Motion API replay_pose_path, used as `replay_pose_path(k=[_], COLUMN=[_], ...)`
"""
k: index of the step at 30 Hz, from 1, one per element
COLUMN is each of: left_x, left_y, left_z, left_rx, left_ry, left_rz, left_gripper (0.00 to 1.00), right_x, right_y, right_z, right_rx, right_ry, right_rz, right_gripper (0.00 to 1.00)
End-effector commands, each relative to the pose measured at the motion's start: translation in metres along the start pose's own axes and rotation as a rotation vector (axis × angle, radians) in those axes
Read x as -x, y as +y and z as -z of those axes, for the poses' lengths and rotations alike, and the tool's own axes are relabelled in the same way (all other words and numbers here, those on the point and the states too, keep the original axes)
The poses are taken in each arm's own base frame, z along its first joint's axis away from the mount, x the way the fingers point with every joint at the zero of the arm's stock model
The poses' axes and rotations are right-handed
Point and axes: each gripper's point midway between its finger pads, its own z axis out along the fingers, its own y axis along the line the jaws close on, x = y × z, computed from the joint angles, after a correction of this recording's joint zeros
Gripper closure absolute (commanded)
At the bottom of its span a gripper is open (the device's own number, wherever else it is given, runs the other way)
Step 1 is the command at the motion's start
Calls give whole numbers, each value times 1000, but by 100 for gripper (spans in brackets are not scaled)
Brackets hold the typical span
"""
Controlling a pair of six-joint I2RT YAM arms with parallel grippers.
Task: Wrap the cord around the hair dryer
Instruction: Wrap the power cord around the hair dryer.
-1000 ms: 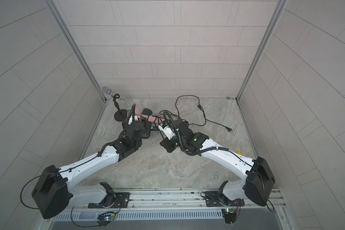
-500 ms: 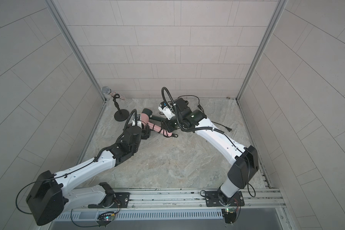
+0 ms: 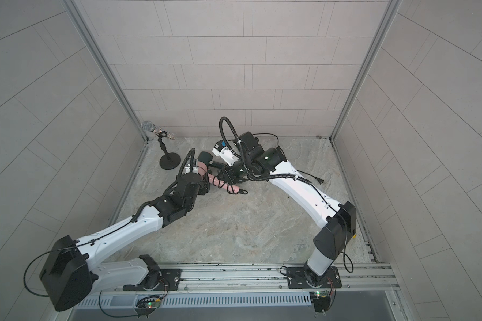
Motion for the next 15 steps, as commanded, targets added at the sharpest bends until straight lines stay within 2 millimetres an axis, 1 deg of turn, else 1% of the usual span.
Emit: replay_pose_path(k=[1, 3, 6, 8, 9, 10, 12, 15], left_x=[13, 15, 18, 17, 17, 19, 23, 37], left_y=[0, -5, -20, -38, -49, -62, -76, -79], left_z=[4, 6, 14, 23, 29, 38, 53, 66], left_rx=[-6, -44, -159, -288, -367, -478, -650, -783], left_ry=[-7, -12, -26, -20, -16, -19, -27, -54], left_rz=[33, 30, 3, -35, -30, -12, 52, 165], left_gripper=[100, 100, 100, 100, 100, 100, 100, 100], right_x=[24, 24, 17, 12, 10, 6, 0, -9], right_y=[11, -13, -65, -97, -107, -116, -121, -122], right_z=[29, 29, 23, 22, 20, 19, 18, 19], right_rx=[45, -6, -147, -191, -199, -196, -161, -116], right_ry=[-110, -112, -83, -67, -61, -54, -52, -79], right_rz=[47, 32, 44, 30, 25, 27, 50, 99], right_gripper=[100, 100, 100, 100, 100, 100, 100, 100])
